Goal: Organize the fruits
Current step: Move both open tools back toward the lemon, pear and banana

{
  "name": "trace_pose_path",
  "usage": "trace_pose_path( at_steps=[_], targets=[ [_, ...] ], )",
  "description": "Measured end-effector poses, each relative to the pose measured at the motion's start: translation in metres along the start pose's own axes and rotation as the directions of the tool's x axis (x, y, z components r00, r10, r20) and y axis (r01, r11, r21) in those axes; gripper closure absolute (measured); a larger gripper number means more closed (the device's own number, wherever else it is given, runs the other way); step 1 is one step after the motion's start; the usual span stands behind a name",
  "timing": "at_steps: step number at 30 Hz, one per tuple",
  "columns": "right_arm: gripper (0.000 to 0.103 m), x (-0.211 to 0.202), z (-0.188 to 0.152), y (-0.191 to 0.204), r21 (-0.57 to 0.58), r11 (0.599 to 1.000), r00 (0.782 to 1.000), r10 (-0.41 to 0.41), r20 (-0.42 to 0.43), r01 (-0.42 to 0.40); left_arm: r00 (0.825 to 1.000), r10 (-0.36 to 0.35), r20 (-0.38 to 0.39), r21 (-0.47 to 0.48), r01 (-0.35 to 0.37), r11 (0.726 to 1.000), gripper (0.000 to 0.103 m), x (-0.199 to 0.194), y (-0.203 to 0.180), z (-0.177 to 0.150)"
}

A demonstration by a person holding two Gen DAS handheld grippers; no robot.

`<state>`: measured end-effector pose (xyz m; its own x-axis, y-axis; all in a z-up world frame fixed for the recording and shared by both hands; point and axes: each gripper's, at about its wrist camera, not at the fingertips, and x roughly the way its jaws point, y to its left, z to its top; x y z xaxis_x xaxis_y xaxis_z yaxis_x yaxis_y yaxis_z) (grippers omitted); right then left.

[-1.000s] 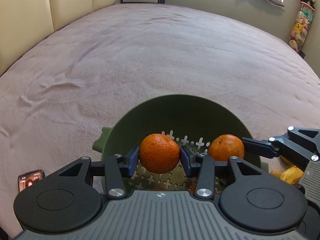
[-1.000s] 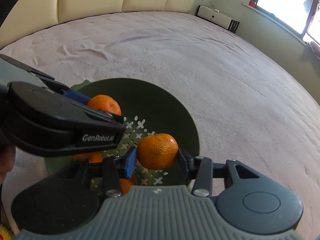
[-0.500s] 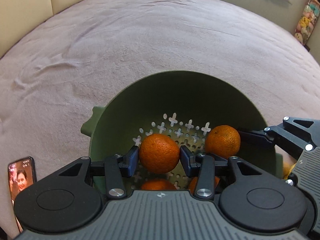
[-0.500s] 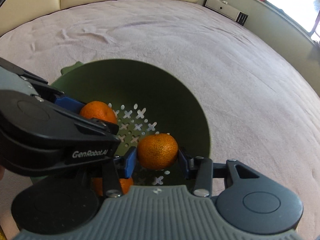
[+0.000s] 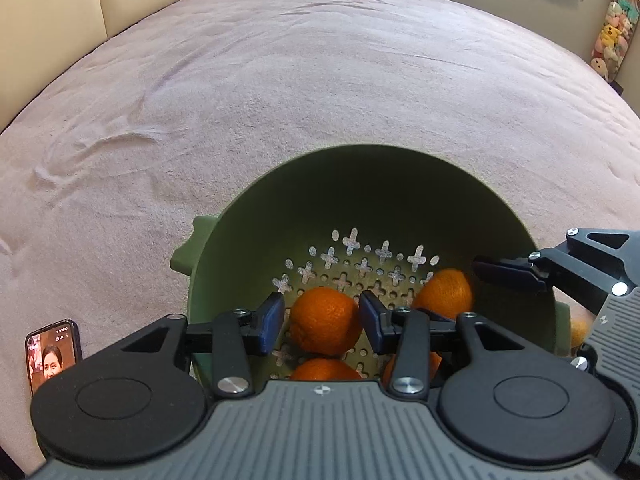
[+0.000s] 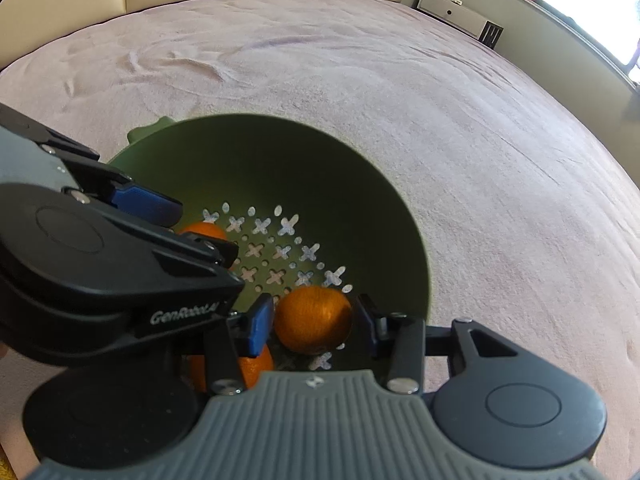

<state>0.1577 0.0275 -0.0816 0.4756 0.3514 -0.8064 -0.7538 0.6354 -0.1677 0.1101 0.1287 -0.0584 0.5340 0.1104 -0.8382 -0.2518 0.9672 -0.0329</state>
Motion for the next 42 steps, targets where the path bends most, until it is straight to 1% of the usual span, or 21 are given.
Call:
trace_pose_path(
  at_steps=[6, 8, 12, 16, 17, 21, 22, 23, 24, 26, 31, 33, 37, 42],
  targets=[
    [0.06, -0.009, 0.002, 0.0, -0.005, 1.0, 1.0, -0.006, 0.015, 0.006, 1.0, 0.0, 0.025, 0.006, 0.0, 1.0, 0.043, -0.01, -0.001, 0.003],
    [0.059, -0.013, 0.003, 0.0, -0.003, 1.0, 1.0, -0.01, 0.023, 0.01, 0.999, 0.005, 0.037, 0.015, -0.006, 1.0, 0.042, -0.015, -0.002, 0.004],
    [0.051, -0.026, 0.003, 0.001, -0.004, 1.0, 0.998, -0.026, 0.05, 0.027, 0.998, 0.01, 0.069, 0.03, -0.012, 0.999, 0.042, -0.027, -0.004, 0.007],
    [0.048, -0.043, 0.003, -0.001, 0.004, 0.999, 0.996, -0.046, 0.08, 0.046, 0.994, 0.002, 0.112, 0.032, -0.005, 0.999, 0.04, -0.04, -0.005, 0.01],
    [0.045, -0.047, 0.002, -0.001, 0.008, 0.999, 0.995, -0.054, 0.086, 0.054, 0.992, 0.002, 0.123, 0.035, -0.006, 0.999, 0.04, -0.044, -0.005, 0.011],
    [0.043, -0.066, -0.002, -0.006, 0.051, 0.996, 0.991, -0.078, 0.111, 0.072, 0.986, -0.002, 0.168, 0.047, -0.006, 0.999, 0.04, -0.059, -0.009, 0.012],
    [0.042, -0.071, -0.004, -0.007, 0.068, 0.995, 0.99, -0.085, 0.115, 0.077, 0.984, -0.01, 0.18, 0.051, 0.0, 0.999, 0.04, -0.063, -0.011, 0.012],
    [0.038, -0.076, -0.006, -0.009, 0.085, 0.993, 0.988, -0.094, 0.119, 0.084, 0.981, -0.02, 0.191, 0.057, 0.01, 0.998, 0.039, -0.066, -0.013, 0.012],
    [0.036, -0.082, -0.009, -0.011, 0.104, 0.99, 0.987, -0.104, 0.125, 0.092, 0.979, -0.032, 0.201, 0.065, 0.019, 0.998, 0.039, -0.069, -0.015, 0.011],
    [0.036, -0.093, -0.013, -0.014, 0.144, 0.984, 0.983, -0.126, 0.133, 0.106, 0.975, -0.054, 0.217, 0.083, 0.037, 0.996, 0.038, -0.076, -0.02, 0.01],
    [0.033, -0.114, -0.028, -0.027, 0.262, 0.955, 0.978, -0.172, 0.121, 0.135, 0.967, -0.105, 0.233, 0.135, 0.075, 0.988, 0.038, -0.088, -0.036, 0.004],
    [0.031, -0.123, -0.037, -0.033, 0.298, 0.942, 0.975, -0.193, 0.111, 0.153, 0.964, -0.13, 0.233, 0.152, 0.096, 0.984, 0.038, -0.092, -0.041, 0.001],
    [0.031, -0.136, -0.056, -0.039, 0.356, 0.914, 0.967, -0.239, 0.085, 0.194, 0.958, -0.188, 0.217, 0.179, 0.15, 0.972, 0.038, -0.096, -0.051, -0.007],
    [0.031, -0.146, -0.078, -0.048, 0.426, 0.875, 0.961, -0.274, 0.04, 0.231, 0.949, -0.256, 0.183, 0.229, 0.212, 0.95, 0.038, -0.096, -0.067, -0.02]
  ],
)
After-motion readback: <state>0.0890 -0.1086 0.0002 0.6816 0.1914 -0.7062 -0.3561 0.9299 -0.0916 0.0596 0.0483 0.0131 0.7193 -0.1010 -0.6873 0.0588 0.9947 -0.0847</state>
